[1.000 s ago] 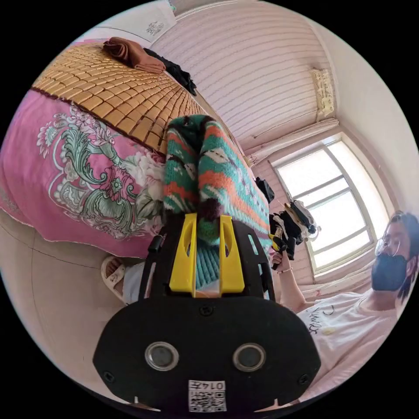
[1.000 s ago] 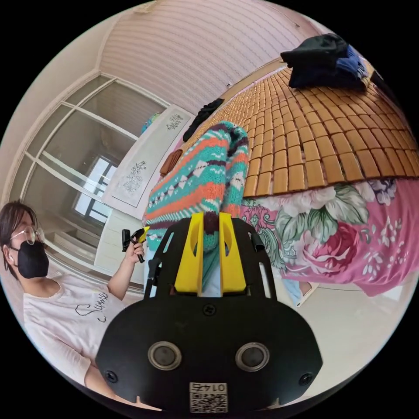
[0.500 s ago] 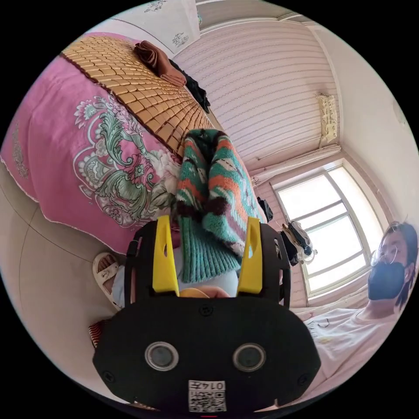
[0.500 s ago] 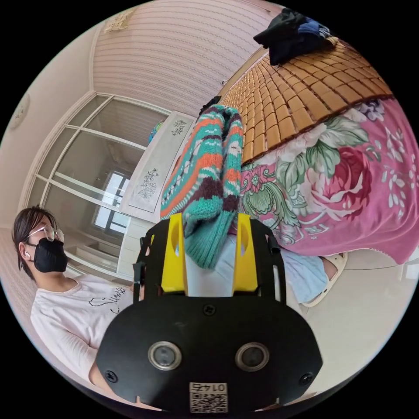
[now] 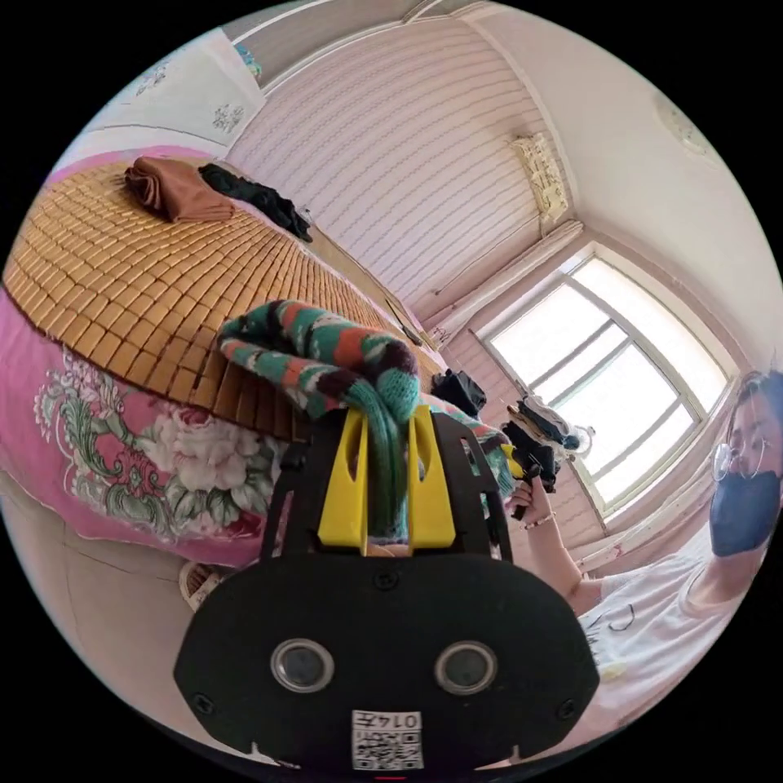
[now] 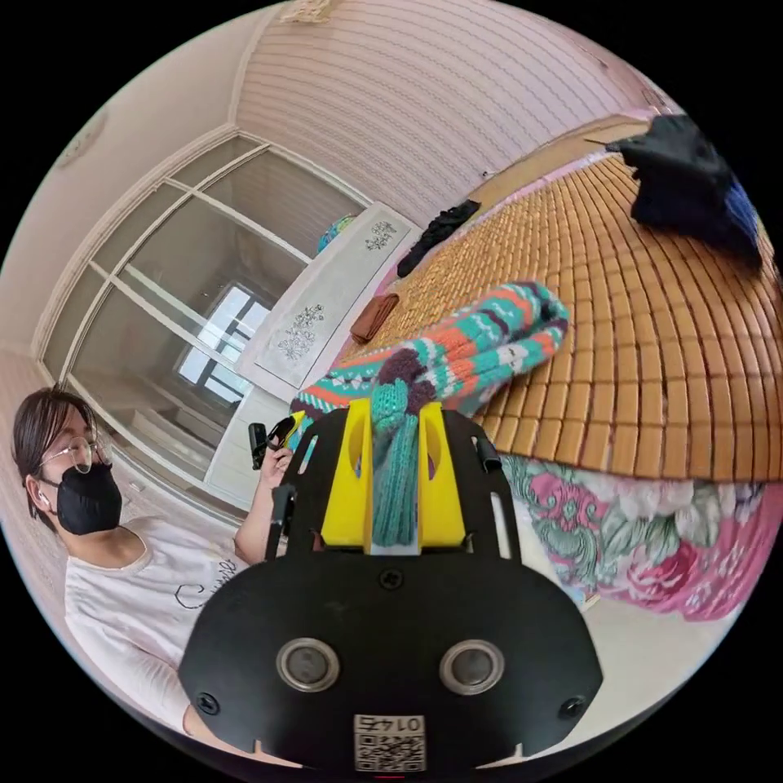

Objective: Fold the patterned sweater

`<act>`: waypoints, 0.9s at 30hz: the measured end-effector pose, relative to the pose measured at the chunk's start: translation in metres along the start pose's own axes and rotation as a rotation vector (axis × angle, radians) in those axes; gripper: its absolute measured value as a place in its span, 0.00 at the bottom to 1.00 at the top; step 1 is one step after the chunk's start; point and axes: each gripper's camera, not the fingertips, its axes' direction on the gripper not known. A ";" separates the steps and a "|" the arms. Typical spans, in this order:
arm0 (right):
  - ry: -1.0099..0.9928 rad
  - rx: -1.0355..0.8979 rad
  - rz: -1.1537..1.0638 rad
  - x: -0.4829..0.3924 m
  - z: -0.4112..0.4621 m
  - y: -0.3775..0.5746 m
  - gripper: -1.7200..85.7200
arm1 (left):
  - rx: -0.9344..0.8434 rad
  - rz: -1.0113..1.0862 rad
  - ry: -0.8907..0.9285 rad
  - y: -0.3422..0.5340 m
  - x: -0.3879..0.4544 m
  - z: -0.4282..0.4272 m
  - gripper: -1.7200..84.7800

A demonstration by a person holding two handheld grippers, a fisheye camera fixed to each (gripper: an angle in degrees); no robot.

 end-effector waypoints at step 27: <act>0.509 -0.004 -0.284 -0.046 0.146 0.103 0.02 | -0.115 0.423 -0.339 0.238 0.049 0.097 0.01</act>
